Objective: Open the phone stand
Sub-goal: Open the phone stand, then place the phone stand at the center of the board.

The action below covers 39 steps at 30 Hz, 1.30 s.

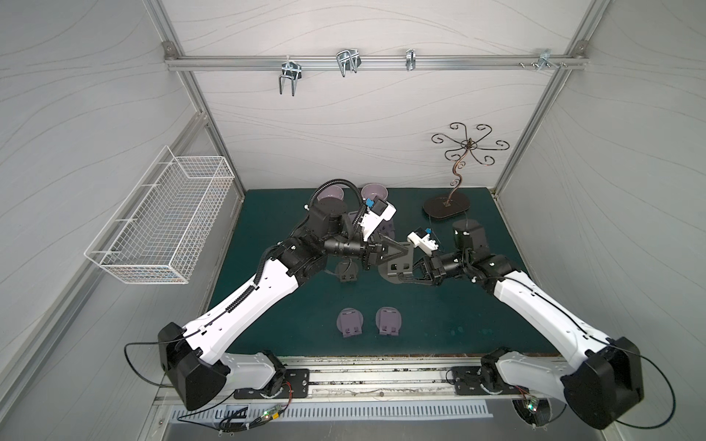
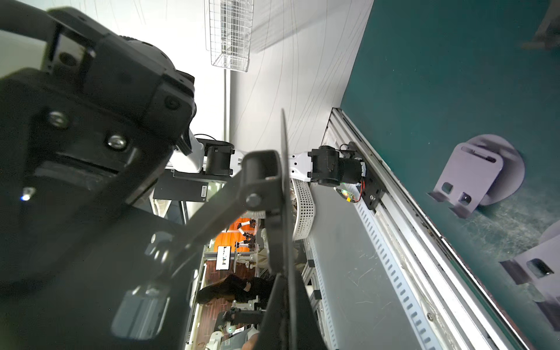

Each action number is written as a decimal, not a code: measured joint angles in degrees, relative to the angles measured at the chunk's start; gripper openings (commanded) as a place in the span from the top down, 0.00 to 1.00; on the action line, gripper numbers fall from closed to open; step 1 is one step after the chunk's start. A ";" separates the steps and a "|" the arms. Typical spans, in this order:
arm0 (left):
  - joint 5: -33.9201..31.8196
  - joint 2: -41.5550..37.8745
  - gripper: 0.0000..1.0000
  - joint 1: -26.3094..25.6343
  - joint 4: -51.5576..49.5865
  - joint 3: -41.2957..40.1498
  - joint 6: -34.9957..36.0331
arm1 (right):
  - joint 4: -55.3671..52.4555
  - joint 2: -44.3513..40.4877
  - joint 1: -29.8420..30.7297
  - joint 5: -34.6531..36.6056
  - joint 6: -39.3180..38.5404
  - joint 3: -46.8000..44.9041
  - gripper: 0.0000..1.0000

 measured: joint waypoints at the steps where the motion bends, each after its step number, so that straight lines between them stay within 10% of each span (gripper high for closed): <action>1: 0.85 0.92 1.00 0.20 0.46 0.68 -0.55 | -2.14 0.35 -0.63 0.00 -1.40 1.09 1.00; 3: 2.43 2.60 1.00 0.57 2.51 1.29 -1.68 | -6.38 1.25 -2.19 0.02 -4.22 3.13 0.97; 14: 3.45 4.72 1.00 1.75 4.70 1.27 -4.68 | -16.72 -0.44 -7.91 5.51 -11.30 5.57 0.01; 24: 3.39 9.92 1.00 2.38 6.60 -0.39 -5.79 | -15.21 -10.03 -13.99 10.45 -9.86 2.69 0.03; 29: 3.32 15.39 1.00 2.29 8.76 -3.80 -6.10 | -6.36 -11.85 -20.15 8.17 -0.59 -5.81 0.36; 39: 2.71 25.92 1.00 2.29 14.19 -5.11 -4.39 | -12.90 -23.21 -23.43 28.72 -3.93 -4.59 0.01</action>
